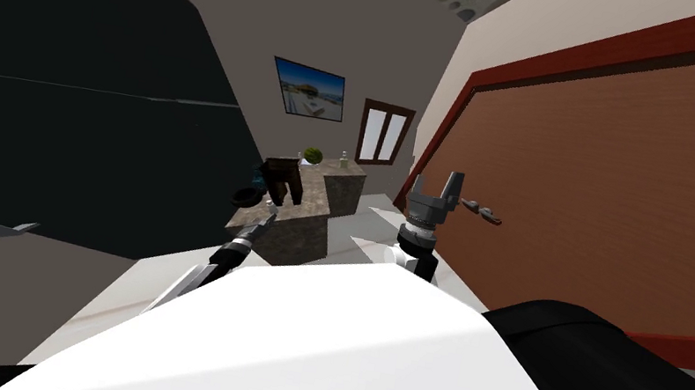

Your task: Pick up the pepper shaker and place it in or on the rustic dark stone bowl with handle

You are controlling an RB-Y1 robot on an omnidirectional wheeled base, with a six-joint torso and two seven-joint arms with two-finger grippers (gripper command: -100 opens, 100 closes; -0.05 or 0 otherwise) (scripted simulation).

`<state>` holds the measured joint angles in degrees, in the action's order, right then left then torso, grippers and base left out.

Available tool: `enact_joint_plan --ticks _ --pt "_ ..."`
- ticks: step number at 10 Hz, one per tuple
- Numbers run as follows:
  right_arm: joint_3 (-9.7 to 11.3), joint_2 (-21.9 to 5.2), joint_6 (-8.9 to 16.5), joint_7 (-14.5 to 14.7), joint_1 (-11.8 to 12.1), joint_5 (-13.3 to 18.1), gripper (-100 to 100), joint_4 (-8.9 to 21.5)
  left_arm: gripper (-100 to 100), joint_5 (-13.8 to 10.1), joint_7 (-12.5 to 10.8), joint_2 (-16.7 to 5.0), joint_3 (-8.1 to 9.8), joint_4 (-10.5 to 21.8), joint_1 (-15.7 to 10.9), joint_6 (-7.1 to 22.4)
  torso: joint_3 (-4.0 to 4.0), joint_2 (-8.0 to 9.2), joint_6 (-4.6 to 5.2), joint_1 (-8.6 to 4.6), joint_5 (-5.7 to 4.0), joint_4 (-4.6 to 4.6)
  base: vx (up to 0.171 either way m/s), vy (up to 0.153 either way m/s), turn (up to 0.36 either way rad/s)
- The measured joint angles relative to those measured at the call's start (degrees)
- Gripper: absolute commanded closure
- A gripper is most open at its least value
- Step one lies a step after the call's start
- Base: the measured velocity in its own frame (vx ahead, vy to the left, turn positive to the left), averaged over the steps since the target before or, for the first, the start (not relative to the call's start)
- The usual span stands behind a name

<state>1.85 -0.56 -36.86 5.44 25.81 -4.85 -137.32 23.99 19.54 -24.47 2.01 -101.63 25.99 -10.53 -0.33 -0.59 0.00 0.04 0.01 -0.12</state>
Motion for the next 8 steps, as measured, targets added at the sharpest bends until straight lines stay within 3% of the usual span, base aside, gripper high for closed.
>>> enact_joint_plan --ticks 6,7,8 --pt "0.0 0.0 0.0 0.0 0.0 0.0 0 0.0 -100 4.5 5.1 -6.4 1.78 7.9 -1.2 -1.9 -0.17 -0.28 0.01 -0.14 -0.03 -0.07 0.162 -0.030 0.032" --pt "0.0 0.0 0.0 0.0 0.0 0.0 0 0.0 0 4.5 5.3 -6.5 1.81 8.0 -1.3 -1.9 0.01 0.06 0.01 -0.08 -0.02 -0.01 0.018 -0.003 -0.001" --pt "0.0 0.0 0.0 0.0 0.0 0.0 0 0.0 -100 4.5 5.3 -6.5 1.80 8.0 -1.3 -1.9 0.19 0.36 0.00 -0.03 -0.01 0.06 0.002 -0.016 -0.166"
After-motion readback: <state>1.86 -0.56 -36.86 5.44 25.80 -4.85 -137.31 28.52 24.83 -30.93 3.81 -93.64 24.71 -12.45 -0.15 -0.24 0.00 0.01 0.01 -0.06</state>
